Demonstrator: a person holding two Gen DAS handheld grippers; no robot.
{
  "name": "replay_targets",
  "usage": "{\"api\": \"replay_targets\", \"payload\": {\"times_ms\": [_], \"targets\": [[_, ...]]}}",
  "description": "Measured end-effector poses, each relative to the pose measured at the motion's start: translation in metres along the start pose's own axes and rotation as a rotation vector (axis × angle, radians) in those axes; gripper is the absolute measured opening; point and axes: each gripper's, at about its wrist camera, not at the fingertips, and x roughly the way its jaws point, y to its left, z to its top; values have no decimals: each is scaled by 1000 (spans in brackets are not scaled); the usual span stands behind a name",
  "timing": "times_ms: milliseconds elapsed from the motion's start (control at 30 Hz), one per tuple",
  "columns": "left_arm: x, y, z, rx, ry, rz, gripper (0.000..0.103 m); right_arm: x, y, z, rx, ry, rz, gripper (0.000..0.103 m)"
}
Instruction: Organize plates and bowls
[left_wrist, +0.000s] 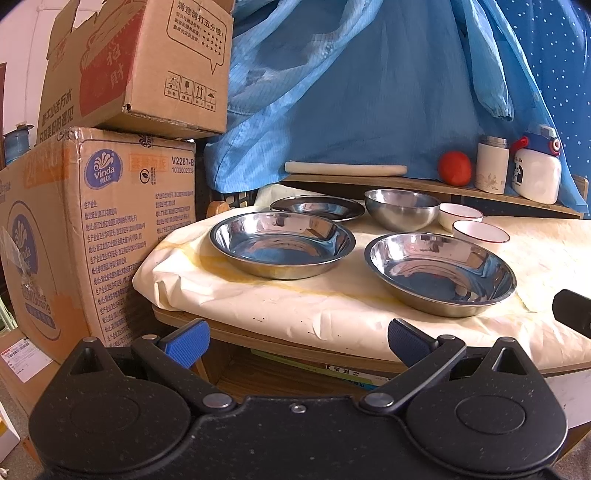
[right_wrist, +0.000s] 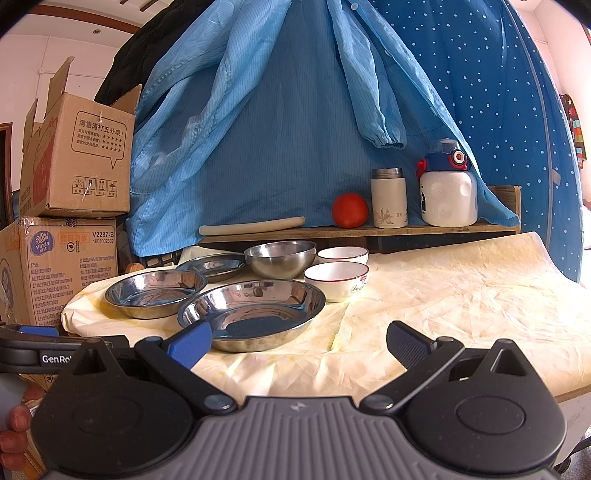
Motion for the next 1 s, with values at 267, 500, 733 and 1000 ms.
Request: {"api": "replay_targets", "payload": {"times_ms": [267, 500, 733, 1000], "targets": [[0, 0, 0, 1, 0, -1, 102, 0, 0, 0, 0, 0, 0, 103], [-1, 1, 1, -1, 0, 0, 102, 0, 0, 0, -1, -1, 0, 103], [-1, 2, 1, 0, 0, -2, 102, 0, 0, 0, -1, -2, 0, 103], [-1, 2, 1, -1, 0, -1, 102, -1, 0, 0, -1, -1, 0, 103]]}}
